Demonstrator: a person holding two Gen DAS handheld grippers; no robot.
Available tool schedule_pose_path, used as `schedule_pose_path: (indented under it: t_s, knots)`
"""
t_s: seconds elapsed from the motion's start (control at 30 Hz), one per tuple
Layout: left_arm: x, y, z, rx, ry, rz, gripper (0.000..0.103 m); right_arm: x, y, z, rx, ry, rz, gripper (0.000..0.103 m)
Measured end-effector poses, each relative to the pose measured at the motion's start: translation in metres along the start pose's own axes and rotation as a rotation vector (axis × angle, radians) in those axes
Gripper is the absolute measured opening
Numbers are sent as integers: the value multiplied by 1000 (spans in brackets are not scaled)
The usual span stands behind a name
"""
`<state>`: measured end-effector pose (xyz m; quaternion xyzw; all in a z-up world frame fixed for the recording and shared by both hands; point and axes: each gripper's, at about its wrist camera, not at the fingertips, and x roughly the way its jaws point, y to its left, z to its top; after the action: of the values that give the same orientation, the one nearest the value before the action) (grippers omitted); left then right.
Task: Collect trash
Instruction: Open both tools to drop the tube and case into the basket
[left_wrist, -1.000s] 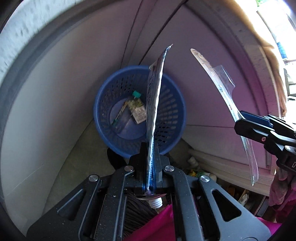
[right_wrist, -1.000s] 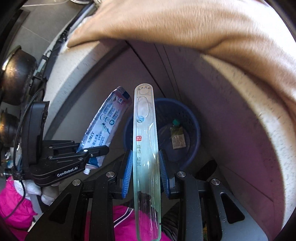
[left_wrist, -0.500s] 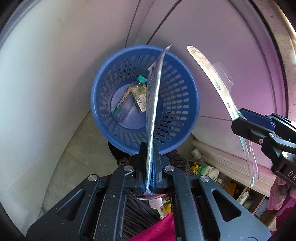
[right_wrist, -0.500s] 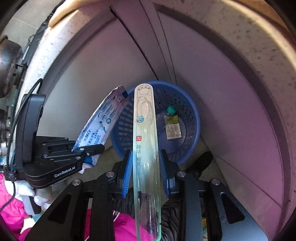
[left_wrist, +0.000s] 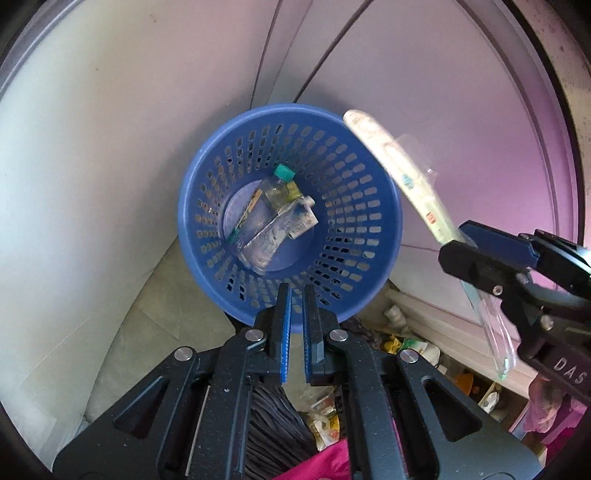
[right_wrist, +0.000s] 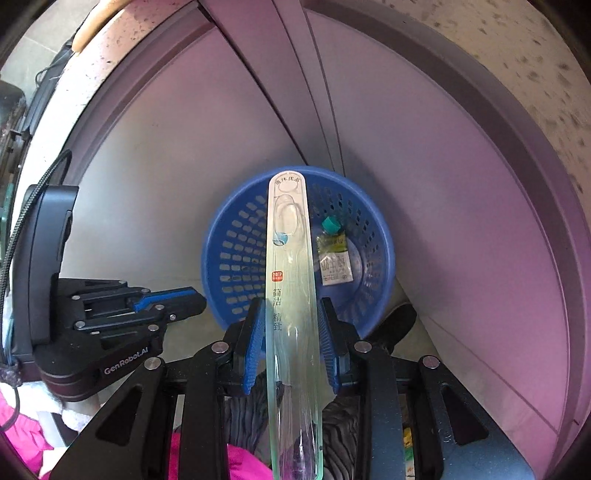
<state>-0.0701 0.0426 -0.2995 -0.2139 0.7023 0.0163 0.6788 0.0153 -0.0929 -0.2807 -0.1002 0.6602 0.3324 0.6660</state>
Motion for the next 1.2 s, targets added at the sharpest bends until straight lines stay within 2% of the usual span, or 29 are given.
schedule_pose_path:
  t_s: [0.07,0.2,0.33,0.43,0.5,0.63,0.73,0.8,1.0,1.2]
  knots:
    - [-2,1,2,-2,-4,1,2,0,3,0,-15,-4,-17,28]
    - [-8,2,1,-7,-11,7,9,1,12,-1,-19,-8,-36,48]
    - [-14,2,2,-13,-19,10,11,-1,11,-3,-22,-10,-35,48]
    - [-16,2,1,-12,-28,15,20,-3,12,-4,-26,-13,-36,49]
    - [-21,1,2,-9,-37,19,30,-8,11,-2,-27,-17,-31,49]
    - [-27,2,3,-2,-55,31,33,-17,8,3,-30,-28,-19,49]
    - [-33,4,5,1,-67,36,40,-26,8,4,-37,-44,-8,53]
    - [-41,3,5,10,-83,46,50,-34,10,2,-45,-60,-3,57]
    - [-67,-6,3,50,-147,86,58,-60,11,0,-62,-110,19,61]
    - [-103,-15,3,57,-224,99,58,-103,4,-2,-76,-183,49,64]
